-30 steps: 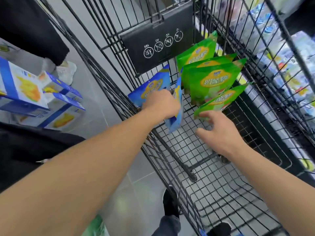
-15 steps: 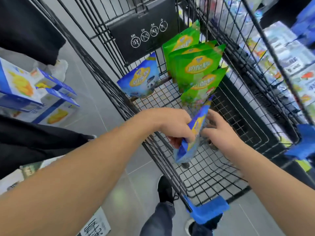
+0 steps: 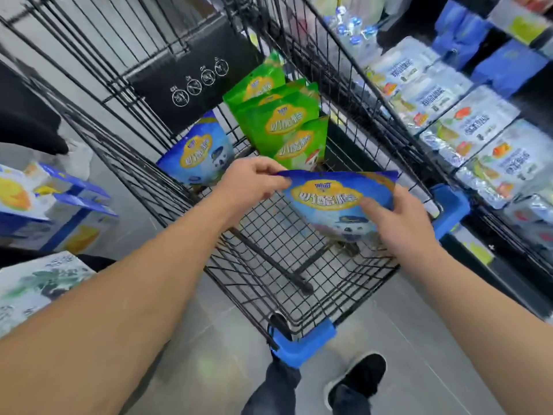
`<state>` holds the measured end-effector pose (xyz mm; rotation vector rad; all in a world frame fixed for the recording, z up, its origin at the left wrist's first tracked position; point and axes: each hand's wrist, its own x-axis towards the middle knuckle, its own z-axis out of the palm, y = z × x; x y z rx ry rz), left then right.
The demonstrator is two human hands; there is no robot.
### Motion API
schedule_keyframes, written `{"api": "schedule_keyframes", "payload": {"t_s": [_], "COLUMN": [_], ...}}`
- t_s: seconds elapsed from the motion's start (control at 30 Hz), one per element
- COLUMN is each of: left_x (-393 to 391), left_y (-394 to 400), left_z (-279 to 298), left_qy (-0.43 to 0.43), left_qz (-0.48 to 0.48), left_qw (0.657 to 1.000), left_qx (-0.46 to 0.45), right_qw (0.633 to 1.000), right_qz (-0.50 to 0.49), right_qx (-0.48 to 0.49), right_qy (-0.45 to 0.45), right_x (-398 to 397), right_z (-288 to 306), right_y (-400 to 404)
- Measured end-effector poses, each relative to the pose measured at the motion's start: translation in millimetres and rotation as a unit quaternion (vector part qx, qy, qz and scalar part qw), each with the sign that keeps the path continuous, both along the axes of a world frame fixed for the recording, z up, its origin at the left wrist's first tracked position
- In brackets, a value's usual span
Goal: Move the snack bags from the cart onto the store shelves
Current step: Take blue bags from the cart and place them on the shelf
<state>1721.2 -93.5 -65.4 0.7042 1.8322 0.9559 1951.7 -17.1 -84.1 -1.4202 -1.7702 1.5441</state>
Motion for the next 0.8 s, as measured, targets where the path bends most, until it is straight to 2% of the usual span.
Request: {"api": "schedule_keyframes", "payload": {"t_s": [0.03, 0.13, 0.23, 0.33, 0.5, 0.6, 0.73, 0.8], "left_x": [4.2, 32.1, 66.3, 102.7, 159.8, 217.4, 288.6, 319.8], "left_y": [2.2, 14.5, 32.8, 60.7, 105.9, 128.9, 153.4, 164.8], "left_z": [-2.0, -1.9, 4.5, 21.4, 52.6, 57.9, 56.1, 53.5], "left_qy": [-0.038, -0.088, -0.136, -0.116, -0.059, -0.082, -0.153, -0.156], "left_qz": [0.031, 0.019, 0.008, 0.012, 0.010, -0.009, -0.006, -0.019], "left_qw": [0.999, 0.995, 0.988, 0.988, 0.983, 0.985, 0.981, 0.982], "left_qx": [0.014, 0.039, 0.067, 0.105, 0.176, 0.154, 0.121, 0.101], "right_qw": [0.999, 0.986, 0.947, 0.910, 0.882, 0.877, 0.898, 0.908], "right_qz": [-0.023, -0.111, -0.211, -0.267, -0.308, -0.345, -0.374, -0.376], "right_qx": [-0.001, -0.024, -0.076, -0.110, -0.090, -0.074, -0.066, -0.073], "right_qy": [0.027, 0.118, 0.231, 0.298, 0.346, 0.327, 0.221, 0.171], "right_x": [3.9, 20.9, 42.8, 75.4, 127.1, 181.5, 253.8, 284.8], "right_z": [4.6, 19.9, 33.7, 49.0, 70.4, 70.7, 51.1, 41.0], "right_y": [3.9, 18.4, 35.7, 52.9, 76.3, 84.9, 84.6, 83.5]}}
